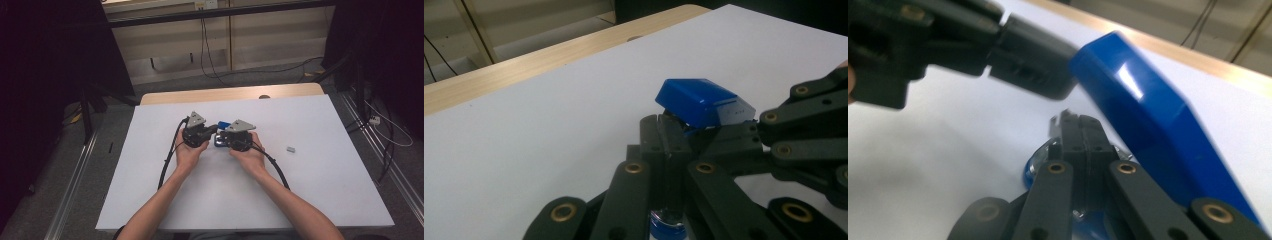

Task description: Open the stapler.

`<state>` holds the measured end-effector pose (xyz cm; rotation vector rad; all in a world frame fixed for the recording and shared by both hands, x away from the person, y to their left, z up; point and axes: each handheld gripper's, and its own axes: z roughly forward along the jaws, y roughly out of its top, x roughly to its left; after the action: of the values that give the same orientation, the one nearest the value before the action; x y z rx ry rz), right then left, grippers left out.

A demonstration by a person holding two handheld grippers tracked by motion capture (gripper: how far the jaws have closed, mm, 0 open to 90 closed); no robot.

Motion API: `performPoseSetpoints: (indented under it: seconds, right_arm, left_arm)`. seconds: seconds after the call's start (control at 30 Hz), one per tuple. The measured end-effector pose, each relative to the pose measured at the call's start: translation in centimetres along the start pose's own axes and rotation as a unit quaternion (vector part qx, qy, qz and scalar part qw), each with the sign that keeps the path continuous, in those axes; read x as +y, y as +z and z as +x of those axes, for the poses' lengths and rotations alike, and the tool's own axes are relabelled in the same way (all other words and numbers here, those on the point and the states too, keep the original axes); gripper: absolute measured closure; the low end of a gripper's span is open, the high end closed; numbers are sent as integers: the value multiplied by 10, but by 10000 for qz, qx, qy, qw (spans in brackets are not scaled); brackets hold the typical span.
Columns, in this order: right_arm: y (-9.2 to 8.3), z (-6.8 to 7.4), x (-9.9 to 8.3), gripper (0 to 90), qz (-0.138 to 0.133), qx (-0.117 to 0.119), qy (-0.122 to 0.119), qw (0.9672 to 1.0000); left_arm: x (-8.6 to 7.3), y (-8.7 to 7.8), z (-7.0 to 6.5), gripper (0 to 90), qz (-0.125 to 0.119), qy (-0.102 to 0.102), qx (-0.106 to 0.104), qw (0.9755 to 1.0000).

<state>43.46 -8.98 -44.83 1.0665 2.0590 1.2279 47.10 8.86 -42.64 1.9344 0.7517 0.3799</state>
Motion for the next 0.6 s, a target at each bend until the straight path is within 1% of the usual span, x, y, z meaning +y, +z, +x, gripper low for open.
performPoseSetpoints:
  seconds: [0.07,0.13,0.2,0.23,0.3,0.4,0.43,0.53,0.6]
  right_arm:
    - [-1,-1,1,900,-68,-59,21,10000]
    - [-2,-1,1,900,-90,-84,22,9999]
    - [-2,-1,1,900,-93,-99,11,9999]
    - [-3,-2,2,900,-103,-103,17,9999]
    - [-3,-2,2,900,-109,-96,24,9999]
    - [-4,-3,3,900,-120,-95,29,9999]
    - [-4,-3,3,900,-113,-97,25,9999]
    - [-4,-4,2,900,-103,-98,21,9999]
    - [-3,-4,2,900,-90,-87,48,9999]
  left_arm:
    - [2,-2,3,900,-62,-65,-1,10000]
    - [2,-4,5,900,-44,-86,9,10000]
    - [-1,-2,6,900,10,-101,18,9999]
    - [-2,-1,6,900,27,-126,-12,9999]
    - [-2,1,5,900,-7,-189,-37,9998]
    - [-2,4,3,900,-1,-165,-72,9998]
    - [-2,4,3,900,17,-122,-60,9999]
    - [-4,6,4,900,52,-125,-49,9999]
    - [-5,7,5,900,79,-77,-61,9999]
